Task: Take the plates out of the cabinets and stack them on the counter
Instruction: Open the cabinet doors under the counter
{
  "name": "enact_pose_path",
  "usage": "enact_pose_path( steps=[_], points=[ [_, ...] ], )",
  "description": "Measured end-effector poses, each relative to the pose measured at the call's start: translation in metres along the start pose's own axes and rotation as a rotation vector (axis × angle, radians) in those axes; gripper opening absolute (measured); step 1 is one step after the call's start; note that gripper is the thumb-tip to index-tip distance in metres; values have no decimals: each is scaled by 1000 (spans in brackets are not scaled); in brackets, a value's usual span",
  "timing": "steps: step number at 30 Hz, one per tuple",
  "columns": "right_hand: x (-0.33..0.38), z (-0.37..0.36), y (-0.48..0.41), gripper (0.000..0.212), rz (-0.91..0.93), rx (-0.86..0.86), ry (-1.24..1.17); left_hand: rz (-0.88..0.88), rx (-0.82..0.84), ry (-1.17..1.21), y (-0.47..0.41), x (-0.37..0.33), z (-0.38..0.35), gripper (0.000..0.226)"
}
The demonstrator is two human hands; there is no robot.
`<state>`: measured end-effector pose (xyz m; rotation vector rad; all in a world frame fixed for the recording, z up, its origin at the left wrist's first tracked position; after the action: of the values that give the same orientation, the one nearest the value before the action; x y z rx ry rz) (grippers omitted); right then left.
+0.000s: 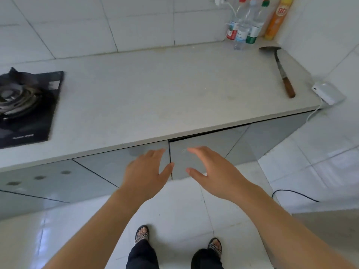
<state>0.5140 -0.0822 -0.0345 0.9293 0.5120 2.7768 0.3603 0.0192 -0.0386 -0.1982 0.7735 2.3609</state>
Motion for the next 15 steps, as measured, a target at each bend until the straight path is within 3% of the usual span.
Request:
enact_pose_path(
  steps=[8, 15],
  points=[
    [-38, -11, -10, 55, 47, 95, 32, 77, -17, -20, -5, -17, -25, 56],
    [-67, -39, -51, 51, 96, 4, 55, 44, -56, -52, -43, 14, -45, 55]
  ],
)
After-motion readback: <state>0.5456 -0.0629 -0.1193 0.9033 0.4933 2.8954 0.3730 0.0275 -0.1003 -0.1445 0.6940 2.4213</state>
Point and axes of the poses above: each hand's wrist, its own y-axis away from the middle knuckle, its own z-axis out of the back of the hand, x = y × z, the point moved 1 cm from there along -y, towards the middle knuckle, and after that the axes turned 14 degrees about x, right-handed, at the moved point
